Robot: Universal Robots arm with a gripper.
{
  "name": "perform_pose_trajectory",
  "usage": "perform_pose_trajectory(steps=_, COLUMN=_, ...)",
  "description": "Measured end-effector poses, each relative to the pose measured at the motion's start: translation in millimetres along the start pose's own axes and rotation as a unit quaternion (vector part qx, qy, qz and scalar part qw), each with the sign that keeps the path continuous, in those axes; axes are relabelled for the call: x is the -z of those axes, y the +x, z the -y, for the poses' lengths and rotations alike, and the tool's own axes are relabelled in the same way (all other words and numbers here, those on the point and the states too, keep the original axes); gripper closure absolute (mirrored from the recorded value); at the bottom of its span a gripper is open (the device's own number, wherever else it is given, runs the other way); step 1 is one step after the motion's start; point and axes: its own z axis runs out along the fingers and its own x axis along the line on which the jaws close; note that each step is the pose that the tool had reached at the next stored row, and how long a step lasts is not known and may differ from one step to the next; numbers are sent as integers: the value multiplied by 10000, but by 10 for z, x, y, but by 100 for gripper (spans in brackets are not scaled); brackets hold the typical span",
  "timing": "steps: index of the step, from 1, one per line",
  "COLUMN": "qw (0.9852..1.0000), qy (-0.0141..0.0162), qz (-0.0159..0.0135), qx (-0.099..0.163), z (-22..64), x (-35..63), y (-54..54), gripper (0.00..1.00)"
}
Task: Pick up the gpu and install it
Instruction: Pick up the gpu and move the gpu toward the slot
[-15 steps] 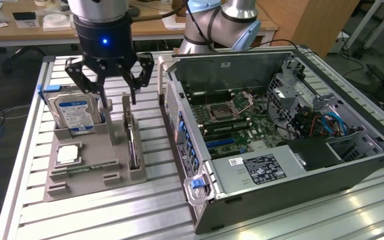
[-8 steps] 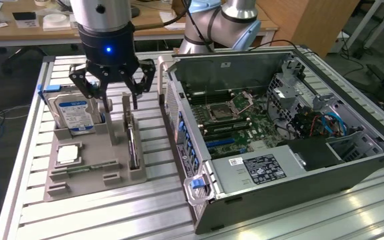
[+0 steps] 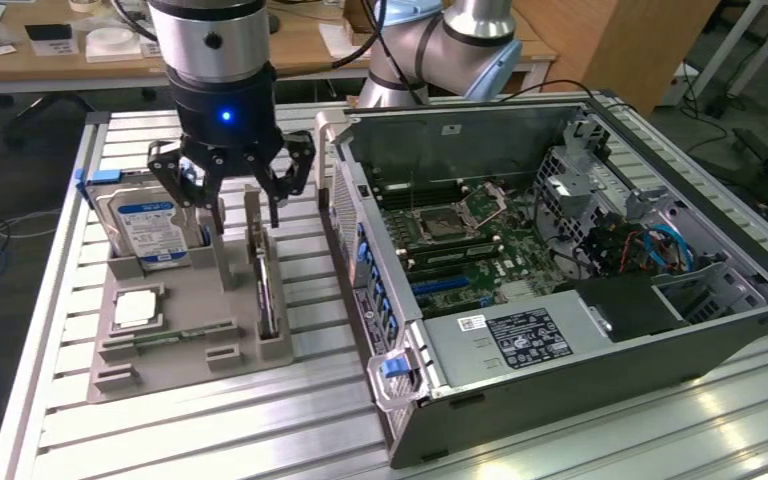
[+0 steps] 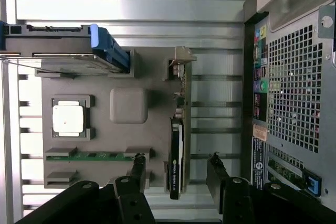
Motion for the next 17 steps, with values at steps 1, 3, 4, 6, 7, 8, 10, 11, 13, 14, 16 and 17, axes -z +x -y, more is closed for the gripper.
perform_pose_trajectory(steps=1, qw=10000, qy=0, qz=-5, qx=0, z=1, x=-18, y=-1, gripper=41)
perform_pose_trajectory(steps=3, qw=10000, qy=0, qz=-11, qx=0, z=2, x=-53, y=-4, gripper=41)
perform_pose_trajectory(steps=4, qw=10000, qy=0, qz=-11, qx=0, z=2, x=-73, y=-5, gripper=41)
perform_pose_trajectory(steps=6, qw=10000, qy=0, qz=-13, qx=0, z=3, x=-109, y=-5, gripper=41)
perform_pose_trajectory(steps=7, qw=10000, qy=0, qz=-14, qx=0, z=4, x=-127, y=-5, gripper=41)
perform_pose_trajectory(steps=8, qw=10000, qy=0, qz=-16, qx=0, z=5, x=-145, y=-5, gripper=41)
perform_pose_trajectory(steps=10, qw=10000, qy=0, qz=-20, qx=0, z=6, x=-181, y=-6, gripper=41)
perform_pose_trajectory(steps=11, qw=10000, qy=0, qz=-22, qx=0, z=6, x=-199, y=-7, gripper=41)
perform_pose_trajectory(steps=13, qw=10000, qy=0, qz=-25, qx=0, z=7, x=-233, y=-7, gripper=41)
perform_pose_trajectory(steps=14, qw=10000, qy=0, qz=-24, qx=0, z=8, x=-247, y=-7, gripper=41)
perform_pose_trajectory(steps=16, qw=10000, qy=0, qz=-25, qx=0, z=8, x=-272, y=-7, gripper=41)
perform_pose_trajectory(steps=17, qw=10000, qy=0, qz=-26, qx=0, z=9, x=-282, y=-7, gripper=41)
